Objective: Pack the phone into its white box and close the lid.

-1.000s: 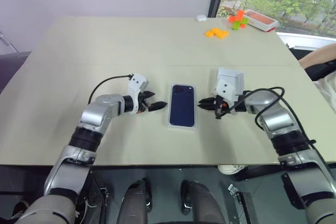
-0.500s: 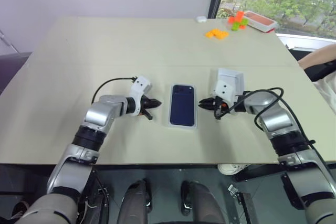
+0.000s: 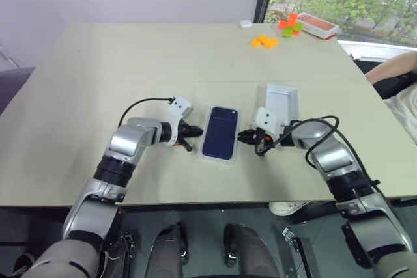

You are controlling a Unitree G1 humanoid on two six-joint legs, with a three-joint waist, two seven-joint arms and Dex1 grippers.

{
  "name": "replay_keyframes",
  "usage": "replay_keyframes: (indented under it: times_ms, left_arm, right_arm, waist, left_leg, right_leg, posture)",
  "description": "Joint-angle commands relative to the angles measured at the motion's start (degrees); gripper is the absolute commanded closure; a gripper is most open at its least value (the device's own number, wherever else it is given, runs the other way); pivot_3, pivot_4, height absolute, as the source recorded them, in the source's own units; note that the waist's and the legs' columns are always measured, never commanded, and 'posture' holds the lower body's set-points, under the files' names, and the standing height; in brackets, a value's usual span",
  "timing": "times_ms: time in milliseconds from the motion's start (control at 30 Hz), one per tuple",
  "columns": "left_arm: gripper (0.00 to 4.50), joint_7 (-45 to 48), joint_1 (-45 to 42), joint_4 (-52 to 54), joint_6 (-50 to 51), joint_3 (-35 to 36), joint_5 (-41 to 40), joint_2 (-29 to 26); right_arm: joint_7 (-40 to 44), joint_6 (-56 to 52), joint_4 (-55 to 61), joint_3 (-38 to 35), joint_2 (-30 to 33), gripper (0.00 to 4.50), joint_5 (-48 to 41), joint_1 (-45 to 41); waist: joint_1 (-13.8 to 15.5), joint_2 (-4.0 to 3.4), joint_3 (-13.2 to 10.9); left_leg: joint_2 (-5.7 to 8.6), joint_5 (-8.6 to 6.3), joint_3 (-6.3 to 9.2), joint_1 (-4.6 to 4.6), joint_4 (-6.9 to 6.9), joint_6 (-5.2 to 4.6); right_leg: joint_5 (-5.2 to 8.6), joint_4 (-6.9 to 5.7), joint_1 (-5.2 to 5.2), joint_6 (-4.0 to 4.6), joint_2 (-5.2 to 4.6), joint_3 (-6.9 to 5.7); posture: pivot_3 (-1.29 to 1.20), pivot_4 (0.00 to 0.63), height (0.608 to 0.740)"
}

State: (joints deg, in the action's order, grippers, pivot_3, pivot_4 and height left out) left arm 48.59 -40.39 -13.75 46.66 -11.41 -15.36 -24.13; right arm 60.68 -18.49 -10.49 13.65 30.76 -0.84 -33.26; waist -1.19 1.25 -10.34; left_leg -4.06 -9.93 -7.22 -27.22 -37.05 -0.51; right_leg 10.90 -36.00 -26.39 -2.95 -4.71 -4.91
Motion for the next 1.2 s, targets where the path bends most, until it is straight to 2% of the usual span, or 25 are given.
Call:
replay_keyframes:
  times_ms: [33, 200, 367, 500, 833, 1200]
  left_arm:
    - [4.43, 1.4, 1.7, 5.8, 3.6, 0.7, -2.4, -1.0]
    - [4.43, 0.6, 5.5, 12.3, 7.6, 2.4, -3.8, -2.6]
    - [4.43, -0.6, 7.1, 16.0, 10.7, 4.4, -5.7, -1.1]
    - [4.43, -3.1, 4.7, 12.9, 10.4, 5.8, -5.7, 1.8]
    - [4.43, 0.0, 1.9, 12.4, 10.7, 0.5, -5.6, 3.6]
    - [4.43, -0.1, 0.3, 8.6, 7.3, -1.5, -3.7, 5.4]
  right_arm:
    - [0.0, 0.4, 4.6, 1.2, -2.2, 3.99, -1.5, -0.2]
    - [-0.5, 2.3, 2.8, 2.4, -2.6, 3.99, 0.2, -0.8]
    - [-0.6, 3.1, 0.4, 2.4, -2.4, 3.99, 1.0, -2.4]
    - [0.3, 3.3, -0.2, 1.9, -1.5, 3.99, 0.9, -2.6]
    - [2.3, 4.0, -0.6, -0.1, 3.5, 3.99, 0.6, -1.4]
    - [3.8, 2.0, 2.9, -2.4, 7.9, 3.99, -0.8, 1.7]
  waist:
    - [0.0, -0.01, 0.0]
    - [0.2, -0.02, 0.0]
    - [0.4, -0.02, 0.0]
    - [0.6, -0.02, 0.0]
    - [0.6, -0.02, 0.0]
    - [0.5, -0.02, 0.0]
  left_leg:
    - [0.0, 0.0, 0.01, 0.0, 0.0, 0.0]
    - [-0.01, -0.01, -0.01, -0.01, -0.01, 0.01]
    - [0.0, -0.01, -0.01, -0.03, 0.01, 0.01]
    - [0.04, -0.01, -0.01, -0.04, 0.01, 0.01]
    - [0.16, -0.01, -0.06, -0.09, 0.01, 0.0]
    - [0.17, -0.01, -0.03, -0.1, -0.01, 0.0]
  right_leg:
    - [0.0, -0.02, -0.01, 0.0, 0.0, 0.0]
    - [0.0, 0.02, 0.0, 0.02, -0.08, 0.01]
    - [0.0, 0.08, -0.02, 0.02, -0.11, 0.01]
    - [0.0, 0.08, 0.0, 0.03, -0.18, 0.0]
    - [0.0, 0.12, -0.01, 0.01, -0.31, 0.0]
    - [0.02, 0.12, 0.0, -0.03, -0.28, -0.01]
  posture:
    - [0.0, 0.15, 0.74]
    - [0.0, 0.15, 0.74]
    - [0.0, 0.15, 0.74]
    - [0.0, 0.15, 0.74]
    - [0.0, 0.15, 0.74]
    - [0.0, 0.15, 0.74]
